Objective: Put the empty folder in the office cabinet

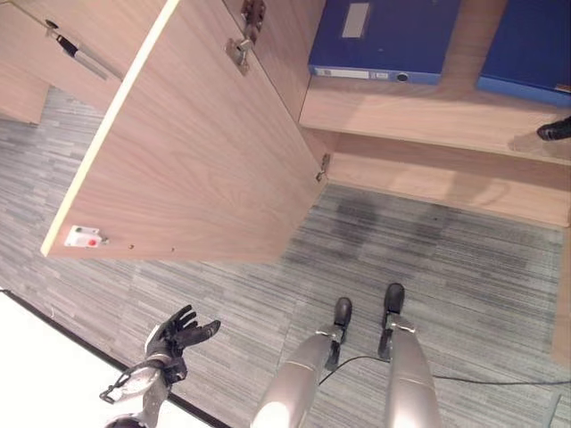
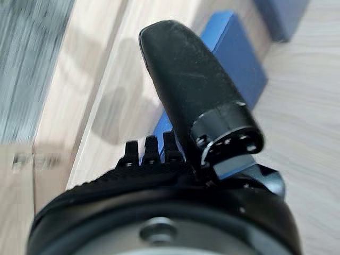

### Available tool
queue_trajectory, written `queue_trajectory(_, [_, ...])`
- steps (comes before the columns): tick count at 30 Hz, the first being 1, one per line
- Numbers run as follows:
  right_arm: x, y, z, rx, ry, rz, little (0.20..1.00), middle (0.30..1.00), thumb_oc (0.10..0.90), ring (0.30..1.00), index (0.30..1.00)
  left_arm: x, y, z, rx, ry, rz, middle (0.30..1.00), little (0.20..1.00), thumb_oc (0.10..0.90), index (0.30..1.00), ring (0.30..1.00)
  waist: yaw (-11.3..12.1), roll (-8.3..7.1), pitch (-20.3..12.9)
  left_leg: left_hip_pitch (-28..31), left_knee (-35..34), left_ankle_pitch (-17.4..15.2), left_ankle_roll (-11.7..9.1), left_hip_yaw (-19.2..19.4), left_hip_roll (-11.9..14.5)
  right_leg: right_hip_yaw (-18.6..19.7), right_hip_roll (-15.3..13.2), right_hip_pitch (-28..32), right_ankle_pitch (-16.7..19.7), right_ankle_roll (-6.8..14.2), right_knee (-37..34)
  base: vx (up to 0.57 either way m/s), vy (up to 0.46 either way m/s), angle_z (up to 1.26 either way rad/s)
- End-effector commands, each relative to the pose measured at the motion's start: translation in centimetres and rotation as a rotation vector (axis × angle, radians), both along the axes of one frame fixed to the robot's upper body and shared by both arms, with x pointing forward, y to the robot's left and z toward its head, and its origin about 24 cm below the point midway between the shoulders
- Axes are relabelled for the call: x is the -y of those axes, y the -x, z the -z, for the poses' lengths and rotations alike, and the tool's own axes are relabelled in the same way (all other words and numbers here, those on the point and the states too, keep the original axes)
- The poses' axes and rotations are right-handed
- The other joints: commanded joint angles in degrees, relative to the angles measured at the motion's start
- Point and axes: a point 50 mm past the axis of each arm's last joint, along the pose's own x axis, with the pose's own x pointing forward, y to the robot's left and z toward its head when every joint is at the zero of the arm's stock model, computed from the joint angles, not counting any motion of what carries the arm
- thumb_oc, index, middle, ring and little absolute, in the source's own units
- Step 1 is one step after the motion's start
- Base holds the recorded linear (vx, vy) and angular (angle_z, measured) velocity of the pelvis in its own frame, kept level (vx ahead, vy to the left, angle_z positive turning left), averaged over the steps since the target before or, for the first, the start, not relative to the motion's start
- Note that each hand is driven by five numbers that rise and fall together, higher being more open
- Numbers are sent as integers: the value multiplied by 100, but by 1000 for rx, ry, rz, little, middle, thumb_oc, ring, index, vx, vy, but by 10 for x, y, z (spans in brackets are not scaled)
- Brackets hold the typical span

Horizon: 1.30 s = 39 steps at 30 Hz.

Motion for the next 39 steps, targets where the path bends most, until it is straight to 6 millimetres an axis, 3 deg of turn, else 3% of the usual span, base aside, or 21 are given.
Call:
queue_trajectory(1, [12,18,-40,26,207,92,900,900,800,900,900,-59,18,-25,-5,-187,-115,900,900,800,900,900,37,-31,-319,24,-313,-279,-322,187,59,-151,139,608,-1135,197,293,-9,39,-2])
queue_trajectory(6, [0,9,-42,-14,348,88,900,900,800,900,900,-55,20,-20,3,-167,-147,900,900,800,900,900,0,33,-293,64,-409,-225,-303,231,72,-125,146,617,-1073,229,219,4,22,-9])
queue_trajectory(11, [-14,-6,-25,-54,384,28,900,900,800,900,900,-51,25,-10,-23,-125,-190,900,900,800,900,900,-72,-28,-319,335,-531,-199,-322,187,86,-121,202,885,-1035,229,86,17,-15,-6])
queue_trajectory(12, [-18,-10,-22,-50,390,14,900,900,800,900,900,-51,26,-8,-28,-119,-208,900,900,800,900,900,-96,-56,-337,317,-559,-71,-310,198,106,-135,225,905,-868,205,-20,-17,-60,0])
queue_trajectory(13, [-28,-18,-13,-39,384,-27,900,900,800,900,900,-51,28,-4,-44,-106,-242,900,900,800,900,900,-144,-171,-349,481,-562,-104,-324,182,133,-144,271,1138,-875,181,-134,-17,-60,0])
queue_trajectory(15, [-33,-23,-7,-31,378,-51,900,900,800,900,900,-52,31,-1,-64,-104,-264,900,900,800,900,900,-166,-255,-346,610,-571,-121,-338,163,148,-162,306,1330,-874,170,-252,80,-105,1])
queue_trajectory(16, [-49,-32,7,2,370,-126,900,900,800,900,900,-56,39,4,-111,-108,-312,900,900,800,900,900,-225,-444,-332,867,-576,-161,-370,135,204,-180,358,1670,-853,159,-476,93,-113,-4])
queue_trajectory(17, [-49,-32,7,2,369,-126,900,900,800,900,900,-56,39,4,-111,-110,-312,900,900,800,900,900,-222,-448,-325,879,-580,-160,-370,135,205,-181,359,1684,-852,158,-482,128,-144,-7])
queue_trajectory(18, [-65,-38,21,50,348,-213,900,900,800,900,900,-60,53,11,-175,-114,-353,900,900,800,900,900,-279,-619,-312,1147,-641,-161,-380,98,269,-193,414,2044,-805,163,-759,63,-71,-8])
queue_trajectory(19, [-65,-38,21,50,348,-213,900,900,800,900,900,-61,53,11,-175,-115,-353,900,900,800,900,900,-278,-620,-314,1146,-643,-159,-380,98,269,-193,414,2044,-804,163,-762,144,-127,-7])
queue_trajectory(20, [-70,-36,41,56,335,-273,900,900,800,900,900,-63,76,21,-250,-86,-438,900,900,800,900,900,-354,-772,-322,1481,-707,-192,-398,57,340,-214,454,2462,-783,176,-1014,78,-56,-5])
queue_trajectory(21, [-70,-36,41,56,334,-272,900,900,800,900,900,-64,75,21,-250,-87,-438,900,900,800,900,900,-353,-778,-331,1474,-721,-173,-397,53,338,-218,453,2458,-765,176,-1032,148,-108,0])
queue_trajectory(23, [-67,-26,73,31,302,-327,900,900,800,900,900,-66,105,31,-347,-61,-542,900,900,800,900,900,-465,-979,-430,1835,-780,-172,-449,49,418,-269,436,2878,-719,197,-1292,102,-86,-1])
queue_trajectory(26, [-58,-12,107,-36,271,-342,900,900,800,900,900,-64,132,39,-440,-42,-584,900,900,800,900,900,-524,-1088,-589,2270,-986,-209,-439,60,487,-330,491,3298,-700,198,-1527,84,-45,9])
queue_trajectory(27, [-58,-12,107,-37,271,-342,900,900,800,900,900,-64,132,39,-440,-42,-583,900,900,800,900,900,-522,-1089,-586,2276,-989,-208,-439,61,487,-329,491,3303,-699,198,-1529,74,-34,4])
queue_trajectory(29, [-53,1,143,-95,194,-346,900,900,800,900,900,-59,156,45,-518,-24,-634,900,900,800,900,900,-559,-1162,-717,2512,-961,-236,-449,35,504,-334,522,3638,-701,193,-1687,45,-41,-4])
queue_trajectory(32, [-45,14,171,-140,115,-323,900,900,800,900,900,-51,177,52,-605,-20,-631,900,900,800,900,900,-544,-1309,-738,2511,-504,-222,-523,109,537,-405,502,3977,-711,145,-1836,-8,-37,14])
queue_trajectory(33, [-45,15,171,-140,115,-323,900,900,800,900,900,-51,177,52,-606,-20,-631,900,900,800,900,900,-542,-1309,-738,2510,-501,-224,-523,109,537,-406,503,3978,-710,145,-1837,7,-19,13])
queue_trajectory(35, [-40,27,194,-196,65,-309,900,900,800,900,900,-42,192,57,-679,-10,-624,900,900,800,900,900,-510,-1385,-771,2315,16,54,-547,127,553,-444,477,4218,-727,120,-1889,2,9,5])
queue_trajectory(39, [-34,38,209,-258,49,-296,900,900,800,900,900,-28,206,64,-751,16,-581,900,900,800,900,900,-454,-1413,-805,1881,-301,138,-435,195,492,-465,470,4357,-758,135,-1984,30,39,3])
